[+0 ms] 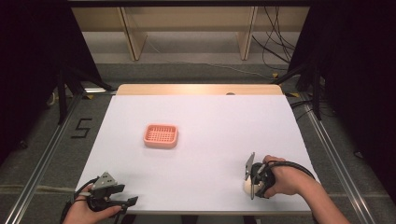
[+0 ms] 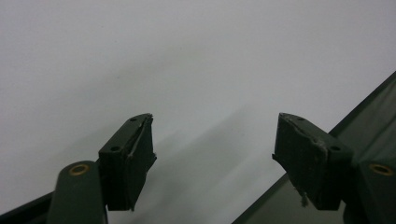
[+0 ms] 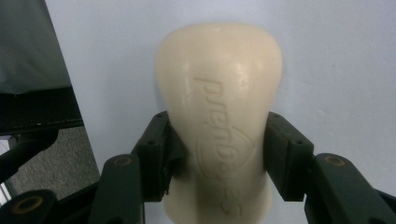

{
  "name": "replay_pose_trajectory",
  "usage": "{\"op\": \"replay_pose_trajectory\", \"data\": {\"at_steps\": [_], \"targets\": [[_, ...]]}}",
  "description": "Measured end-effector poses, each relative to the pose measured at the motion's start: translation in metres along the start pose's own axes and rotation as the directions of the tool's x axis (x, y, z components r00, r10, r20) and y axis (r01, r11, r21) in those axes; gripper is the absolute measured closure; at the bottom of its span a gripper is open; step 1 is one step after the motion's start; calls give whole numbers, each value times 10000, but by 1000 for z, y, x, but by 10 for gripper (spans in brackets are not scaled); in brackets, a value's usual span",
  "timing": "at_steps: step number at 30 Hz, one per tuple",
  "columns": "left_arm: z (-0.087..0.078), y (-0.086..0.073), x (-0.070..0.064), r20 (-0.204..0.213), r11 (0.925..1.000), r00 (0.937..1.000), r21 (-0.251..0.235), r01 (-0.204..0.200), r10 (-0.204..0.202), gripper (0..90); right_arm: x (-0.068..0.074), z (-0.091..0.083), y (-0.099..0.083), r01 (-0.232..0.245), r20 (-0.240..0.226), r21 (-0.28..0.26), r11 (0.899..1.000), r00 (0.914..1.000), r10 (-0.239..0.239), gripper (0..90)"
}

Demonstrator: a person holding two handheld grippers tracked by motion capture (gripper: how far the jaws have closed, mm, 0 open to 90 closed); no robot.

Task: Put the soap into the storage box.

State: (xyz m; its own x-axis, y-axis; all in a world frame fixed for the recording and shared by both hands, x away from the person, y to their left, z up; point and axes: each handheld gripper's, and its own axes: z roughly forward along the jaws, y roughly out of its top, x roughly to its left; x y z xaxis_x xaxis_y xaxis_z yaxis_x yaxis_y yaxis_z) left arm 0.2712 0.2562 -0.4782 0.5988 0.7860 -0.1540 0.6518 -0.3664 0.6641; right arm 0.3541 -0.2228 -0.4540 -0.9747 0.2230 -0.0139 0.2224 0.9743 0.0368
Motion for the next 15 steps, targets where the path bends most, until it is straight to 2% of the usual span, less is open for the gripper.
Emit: {"op": "replay_pose_trajectory", "data": {"at_steps": [1,3,4,5,10,11,15], "targets": [[0,0,1,-27,9998,9998,-10,-205,205,280,0,0,0,-137,8,-2,9999,9999,137,492],[-2,0,2,67,9993,9994,108,-347,347,280,0,0,-1,-163,23,-85,9998,9999,163,494],[-2,0,2,67,9993,9994,108,-347,347,280,0,0,-1,-163,23,-85,9998,9999,163,494],[-2,0,1,59,9995,9995,94,-305,305,280,0,0,-1,-416,-3,-135,9990,9991,416,496],[-2,0,1,42,9994,9994,101,-333,333,280,-1,-1,-3,-653,-48,-354,9972,9979,651,499],[-1,0,0,31,9998,9998,-22,-173,173,280,0,-1,-3,-851,-101,-345,9958,9963,848,500],[-1,0,1,40,9995,9995,95,-300,299,280,-1,-1,-4,-1052,-156,-532,9930,9944,1045,503]]}}
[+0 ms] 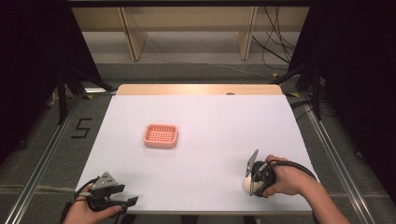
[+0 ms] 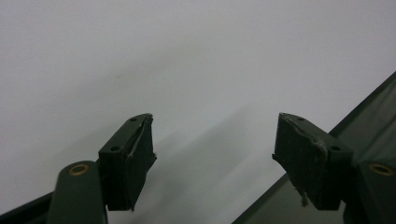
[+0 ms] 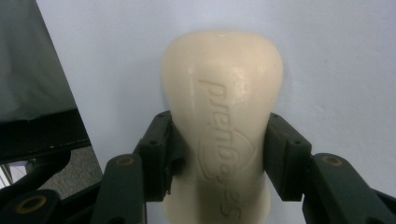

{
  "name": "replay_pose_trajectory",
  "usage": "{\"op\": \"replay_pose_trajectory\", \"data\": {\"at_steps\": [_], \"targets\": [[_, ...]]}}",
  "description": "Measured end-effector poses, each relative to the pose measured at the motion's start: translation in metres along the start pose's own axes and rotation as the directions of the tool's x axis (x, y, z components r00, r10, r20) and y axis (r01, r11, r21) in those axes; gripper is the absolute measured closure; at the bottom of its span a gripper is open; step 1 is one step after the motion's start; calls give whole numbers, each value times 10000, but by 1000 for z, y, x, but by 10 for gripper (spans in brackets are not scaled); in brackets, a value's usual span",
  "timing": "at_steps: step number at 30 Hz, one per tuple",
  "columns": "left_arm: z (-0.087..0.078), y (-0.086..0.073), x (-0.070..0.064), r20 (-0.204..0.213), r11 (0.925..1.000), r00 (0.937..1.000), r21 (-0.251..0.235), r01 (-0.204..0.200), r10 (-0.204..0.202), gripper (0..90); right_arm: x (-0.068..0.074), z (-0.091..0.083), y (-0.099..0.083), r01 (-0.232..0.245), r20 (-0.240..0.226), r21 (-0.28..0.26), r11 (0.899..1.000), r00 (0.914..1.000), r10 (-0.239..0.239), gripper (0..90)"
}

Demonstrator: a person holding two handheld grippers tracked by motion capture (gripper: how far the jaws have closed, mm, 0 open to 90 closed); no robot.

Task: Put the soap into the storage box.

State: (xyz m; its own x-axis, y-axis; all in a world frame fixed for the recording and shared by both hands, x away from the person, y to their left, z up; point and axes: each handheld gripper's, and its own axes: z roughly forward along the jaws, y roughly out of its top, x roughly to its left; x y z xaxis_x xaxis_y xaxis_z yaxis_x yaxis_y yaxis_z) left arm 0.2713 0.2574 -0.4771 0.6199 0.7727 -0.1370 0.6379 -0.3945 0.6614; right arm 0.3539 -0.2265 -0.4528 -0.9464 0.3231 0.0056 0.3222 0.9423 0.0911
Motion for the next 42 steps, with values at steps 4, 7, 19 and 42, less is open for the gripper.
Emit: {"op": "replay_pose_trajectory", "data": {"at_steps": [4,7,19,42], "targets": [[0,0,0,10,10000,10000,-18,23,-23,280,0,0,-2,-228,13,-186,9996,9997,229,504],[1,0,1,-97,10000,10000,-89,22,-22,280,0,-1,-2,-389,-91,-185,9991,9992,387,505],[1,0,0,-83,9999,9999,-82,93,-94,279,-1,-11,-3,-741,-90,-889,9933,9972,736,506],[0,1,1,-121,9999,9999,-148,-66,64,278,-6,-31,3,-1321,208,-1671,9770,9903,1375,506]]}}
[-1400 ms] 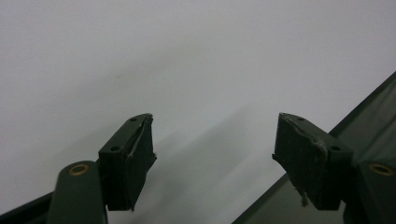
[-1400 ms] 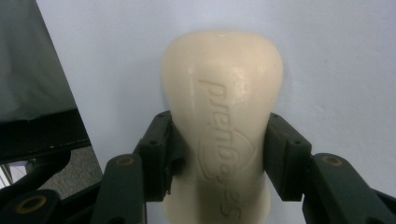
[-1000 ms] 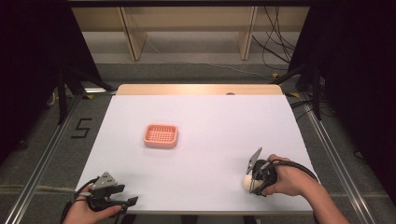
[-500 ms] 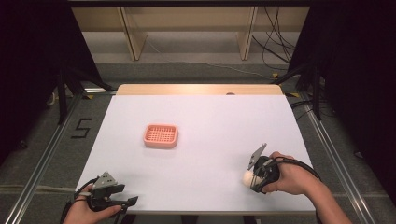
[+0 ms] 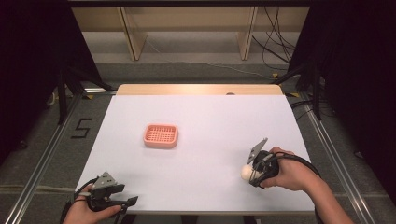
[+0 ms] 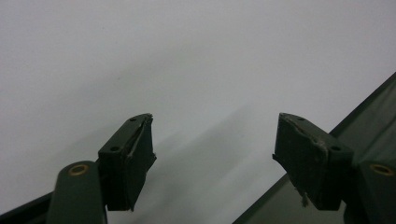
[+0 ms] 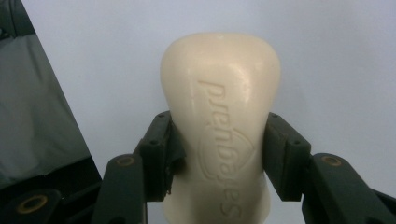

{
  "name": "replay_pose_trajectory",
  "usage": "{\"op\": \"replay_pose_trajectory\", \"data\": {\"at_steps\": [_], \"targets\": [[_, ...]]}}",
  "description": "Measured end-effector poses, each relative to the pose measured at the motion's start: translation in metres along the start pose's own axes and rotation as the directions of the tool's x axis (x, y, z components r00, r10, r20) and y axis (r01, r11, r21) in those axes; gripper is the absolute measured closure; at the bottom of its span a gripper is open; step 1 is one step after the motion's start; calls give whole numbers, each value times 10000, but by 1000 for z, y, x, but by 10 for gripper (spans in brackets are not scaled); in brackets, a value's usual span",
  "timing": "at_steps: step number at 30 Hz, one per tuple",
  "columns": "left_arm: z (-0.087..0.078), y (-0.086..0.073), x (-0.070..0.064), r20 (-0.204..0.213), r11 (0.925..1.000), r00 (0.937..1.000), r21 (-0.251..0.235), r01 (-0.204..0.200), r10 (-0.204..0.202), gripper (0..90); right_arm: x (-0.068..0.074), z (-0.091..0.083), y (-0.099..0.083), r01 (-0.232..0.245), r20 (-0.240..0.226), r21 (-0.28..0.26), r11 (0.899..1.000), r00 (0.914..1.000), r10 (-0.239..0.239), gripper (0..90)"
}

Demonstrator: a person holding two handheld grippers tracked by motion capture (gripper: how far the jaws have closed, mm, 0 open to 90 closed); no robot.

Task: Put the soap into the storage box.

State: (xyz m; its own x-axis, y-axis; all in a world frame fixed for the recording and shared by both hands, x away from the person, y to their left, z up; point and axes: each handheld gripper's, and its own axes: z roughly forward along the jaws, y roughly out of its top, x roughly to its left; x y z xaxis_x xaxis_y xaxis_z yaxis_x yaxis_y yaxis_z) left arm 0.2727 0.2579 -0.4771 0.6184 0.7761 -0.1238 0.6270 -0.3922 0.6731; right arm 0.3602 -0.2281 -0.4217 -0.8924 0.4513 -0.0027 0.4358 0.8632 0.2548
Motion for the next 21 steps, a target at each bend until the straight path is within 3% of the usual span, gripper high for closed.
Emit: {"op": "replay_pose_trajectory", "data": {"at_steps": [1,2,6,7,13,14,16,18,19,21], "targets": [[0,0,0,0,10000,10000,0,0,0,278,0,0,0,0,0,0,10000,10000,0,506],[0,-1,-2,44,9994,9994,20,337,-338,278,-1,-1,2,82,24,-189,9998,10000,-82,506],[-1,-1,-2,44,9996,9996,-8,285,-285,278,-2,-3,7,-100,92,-407,9991,9999,104,506],[-1,0,0,39,10000,10000,-27,34,-34,278,-2,-2,8,-105,161,-473,9988,9998,113,506],[-1,0,-1,49,10000,10000,-45,79,-79,278,-4,-3,14,-252,252,-721,9971,9993,271,506],[-1,0,-2,77,9995,9995,-44,311,-311,278,-4,-3,16,-307,264,-741,9968,9991,327,506],[-1,0,-2,32,9994,9994,-102,335,-335,279,-5,-5,18,-327,325,-876,9956,9988,357,506],[-2,0,-1,-48,9997,9999,-229,115,-116,279,-5,-5,20,-440,356,-1005,9940,9982,478,506],[-4,0,-1,151,10000,9999,-5,45,-45,279,-6,-5,21,-416,368,-1043,9937,9983,457,506],[-4,0,-1,152,10000,9999,-36,66,-65,279,-6,-6,21,-432,431,-1108,9929,9979,483,506]]}}
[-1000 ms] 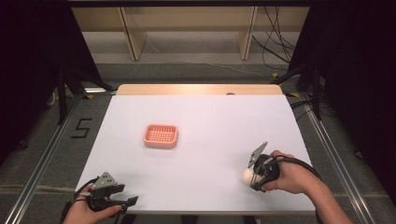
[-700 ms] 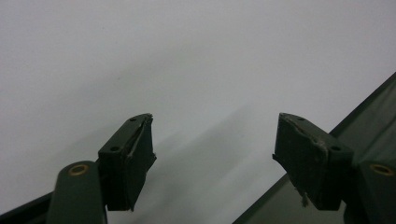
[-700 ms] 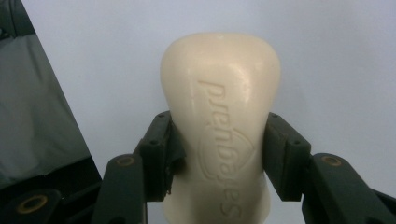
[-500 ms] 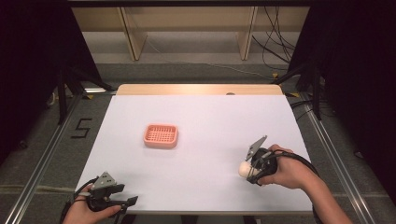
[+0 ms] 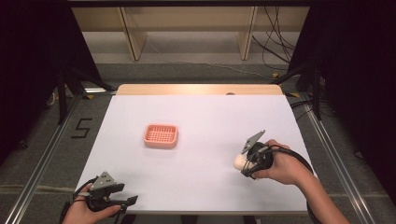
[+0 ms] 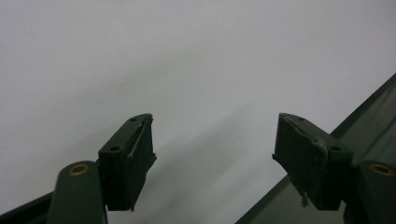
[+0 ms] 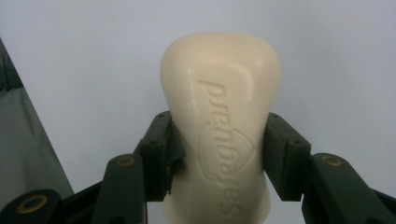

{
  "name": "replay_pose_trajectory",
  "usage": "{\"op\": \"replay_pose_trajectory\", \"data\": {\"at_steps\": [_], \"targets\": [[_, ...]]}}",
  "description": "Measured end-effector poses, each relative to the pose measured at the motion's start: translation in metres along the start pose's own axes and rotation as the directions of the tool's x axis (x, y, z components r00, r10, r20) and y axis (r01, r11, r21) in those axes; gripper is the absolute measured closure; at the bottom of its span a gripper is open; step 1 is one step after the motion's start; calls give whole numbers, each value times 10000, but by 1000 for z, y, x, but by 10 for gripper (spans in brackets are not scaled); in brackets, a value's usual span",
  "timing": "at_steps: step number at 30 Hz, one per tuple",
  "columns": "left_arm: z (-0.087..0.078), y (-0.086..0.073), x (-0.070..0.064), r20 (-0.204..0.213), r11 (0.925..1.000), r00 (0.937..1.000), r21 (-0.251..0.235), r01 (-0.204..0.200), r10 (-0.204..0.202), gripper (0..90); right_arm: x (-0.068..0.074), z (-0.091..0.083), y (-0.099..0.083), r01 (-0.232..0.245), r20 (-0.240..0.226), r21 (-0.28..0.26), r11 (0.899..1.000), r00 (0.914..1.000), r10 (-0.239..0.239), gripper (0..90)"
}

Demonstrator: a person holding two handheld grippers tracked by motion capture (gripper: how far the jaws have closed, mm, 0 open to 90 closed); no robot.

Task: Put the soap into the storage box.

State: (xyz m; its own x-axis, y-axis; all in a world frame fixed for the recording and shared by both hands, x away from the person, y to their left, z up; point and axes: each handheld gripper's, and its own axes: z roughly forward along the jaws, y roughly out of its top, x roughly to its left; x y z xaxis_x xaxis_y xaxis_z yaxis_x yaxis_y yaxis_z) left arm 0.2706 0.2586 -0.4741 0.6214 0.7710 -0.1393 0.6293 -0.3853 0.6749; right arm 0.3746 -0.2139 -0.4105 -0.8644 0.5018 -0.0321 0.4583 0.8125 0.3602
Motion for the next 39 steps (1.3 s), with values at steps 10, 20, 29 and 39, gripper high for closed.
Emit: {"op": "replay_pose_trajectory", "data": {"at_steps": [10,20,29,39], "targets": [[1,-1,-1,-97,9998,10000,-216,7,-9,279,-4,1,10,-157,232,-134,9998,9996,160,506],[-3,-1,-1,-125,9997,9997,-66,-221,220,279,-5,9,26,-11,215,-218,9998,9998,15,506],[0,1,-1,-235,9988,9989,-260,-404,398,279,-8,12,41,72,233,-366,9993,9997,-63,506],[2,1,-7,-18,9993,9996,-262,-266,265,281,-8,13,58,499,316,-491,9975,9983,-484,506]]}}
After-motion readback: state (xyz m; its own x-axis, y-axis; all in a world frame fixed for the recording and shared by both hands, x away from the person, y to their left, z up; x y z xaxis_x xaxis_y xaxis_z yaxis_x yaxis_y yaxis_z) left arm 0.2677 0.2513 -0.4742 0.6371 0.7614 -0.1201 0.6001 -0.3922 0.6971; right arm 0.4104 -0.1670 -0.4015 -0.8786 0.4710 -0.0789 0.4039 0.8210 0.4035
